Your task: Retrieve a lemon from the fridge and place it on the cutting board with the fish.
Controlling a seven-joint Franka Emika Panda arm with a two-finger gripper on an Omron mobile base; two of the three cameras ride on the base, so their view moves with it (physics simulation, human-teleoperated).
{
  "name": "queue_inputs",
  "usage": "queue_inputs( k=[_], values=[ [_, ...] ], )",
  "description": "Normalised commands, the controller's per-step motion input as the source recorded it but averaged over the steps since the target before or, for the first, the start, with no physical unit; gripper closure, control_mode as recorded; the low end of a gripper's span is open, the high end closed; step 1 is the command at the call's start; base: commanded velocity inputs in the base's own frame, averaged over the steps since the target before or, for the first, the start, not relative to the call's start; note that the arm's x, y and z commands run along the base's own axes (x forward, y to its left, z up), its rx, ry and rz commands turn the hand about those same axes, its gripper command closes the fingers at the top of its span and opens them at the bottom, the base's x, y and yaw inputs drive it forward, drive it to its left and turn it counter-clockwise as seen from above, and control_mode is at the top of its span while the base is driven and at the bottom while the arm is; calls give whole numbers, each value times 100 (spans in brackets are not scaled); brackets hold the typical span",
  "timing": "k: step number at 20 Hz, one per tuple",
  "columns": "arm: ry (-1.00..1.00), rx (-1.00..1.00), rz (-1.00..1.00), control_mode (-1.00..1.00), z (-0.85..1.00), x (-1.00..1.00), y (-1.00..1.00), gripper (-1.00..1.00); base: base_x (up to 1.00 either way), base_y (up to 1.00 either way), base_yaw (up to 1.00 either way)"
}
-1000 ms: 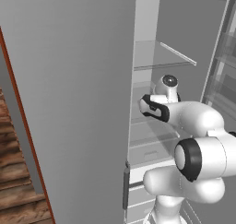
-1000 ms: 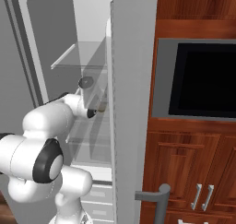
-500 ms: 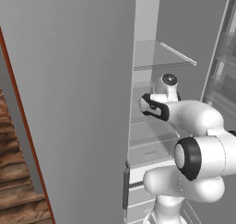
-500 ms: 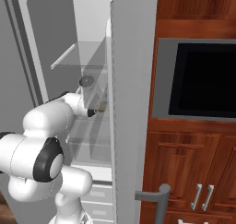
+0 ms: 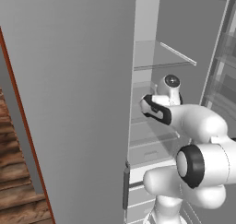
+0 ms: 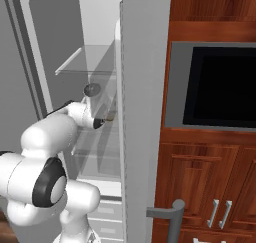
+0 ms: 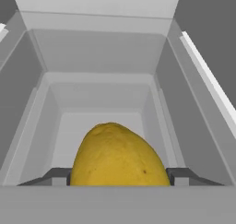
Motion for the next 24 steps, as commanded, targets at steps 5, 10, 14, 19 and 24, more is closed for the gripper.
queue_inputs(
  k=[5,10,14,19,24],
  values=[
    [-8,0,0,-100,1,-69,0,100,0,0,0],
    [-1,0,0,-100,15,-68,0,100,0,0,0],
    [0,0,0,-100,40,-63,0,100,0,0,0],
    [0,0,0,-100,28,-60,0,100,0,0,0],
    [6,0,0,-100,12,-59,0,100,0,0,0]
  ],
)
